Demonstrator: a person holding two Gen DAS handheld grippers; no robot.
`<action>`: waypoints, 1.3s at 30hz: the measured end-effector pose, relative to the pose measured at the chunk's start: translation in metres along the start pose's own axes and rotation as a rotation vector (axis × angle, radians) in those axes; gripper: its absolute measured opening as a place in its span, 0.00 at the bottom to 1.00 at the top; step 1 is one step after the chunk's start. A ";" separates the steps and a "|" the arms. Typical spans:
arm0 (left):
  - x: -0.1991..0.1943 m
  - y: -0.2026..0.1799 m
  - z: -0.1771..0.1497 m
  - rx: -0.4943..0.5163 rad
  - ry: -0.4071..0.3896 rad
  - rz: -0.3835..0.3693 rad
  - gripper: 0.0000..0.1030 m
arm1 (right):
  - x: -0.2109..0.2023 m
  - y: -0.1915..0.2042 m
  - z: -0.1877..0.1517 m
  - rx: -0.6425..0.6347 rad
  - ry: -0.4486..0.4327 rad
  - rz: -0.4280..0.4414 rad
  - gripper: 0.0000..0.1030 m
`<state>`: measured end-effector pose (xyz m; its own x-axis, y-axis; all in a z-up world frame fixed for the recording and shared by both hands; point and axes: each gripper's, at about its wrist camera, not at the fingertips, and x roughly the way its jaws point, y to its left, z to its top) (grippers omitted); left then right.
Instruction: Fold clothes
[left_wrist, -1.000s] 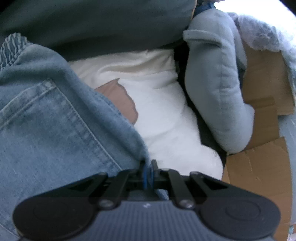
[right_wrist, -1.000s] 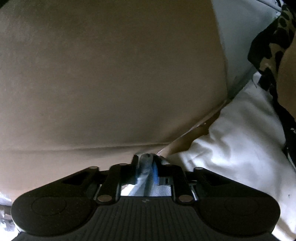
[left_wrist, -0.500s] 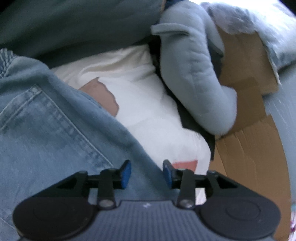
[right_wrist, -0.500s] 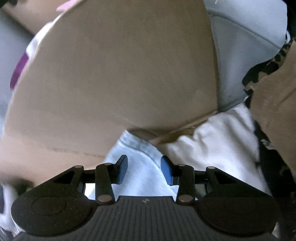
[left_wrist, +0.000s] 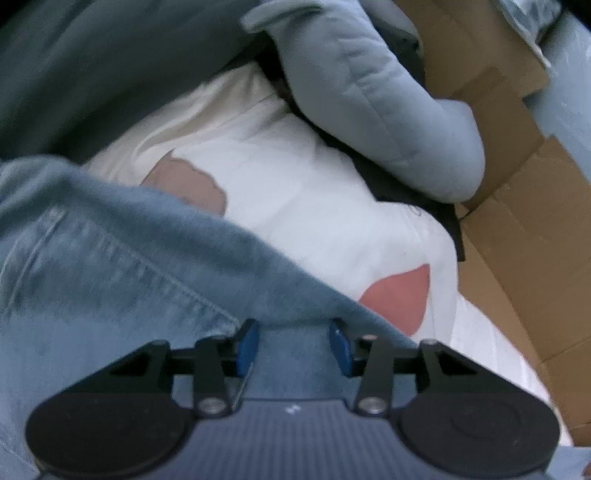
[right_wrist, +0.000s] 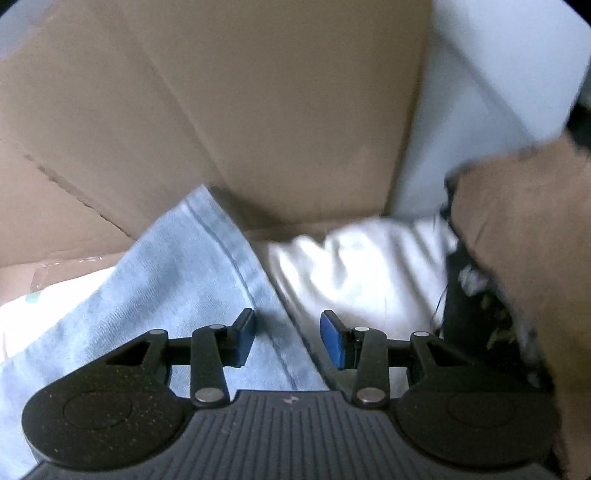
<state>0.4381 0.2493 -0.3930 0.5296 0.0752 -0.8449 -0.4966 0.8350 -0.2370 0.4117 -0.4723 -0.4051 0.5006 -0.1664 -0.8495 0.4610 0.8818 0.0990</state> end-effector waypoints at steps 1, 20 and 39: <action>0.002 -0.002 0.002 0.007 -0.004 0.010 0.48 | -0.008 0.004 0.001 -0.019 -0.035 0.015 0.44; -0.020 -0.106 -0.012 0.476 -0.044 -0.114 0.40 | -0.034 0.155 -0.016 -0.489 -0.084 0.471 0.44; -0.002 -0.209 -0.090 1.072 0.076 -0.333 0.41 | -0.020 0.229 -0.033 -0.906 -0.018 0.602 0.44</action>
<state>0.4787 0.0258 -0.3852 0.4639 -0.2421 -0.8521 0.5292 0.8471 0.0474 0.4832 -0.2528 -0.3821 0.4773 0.4020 -0.7814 -0.5714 0.8176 0.0716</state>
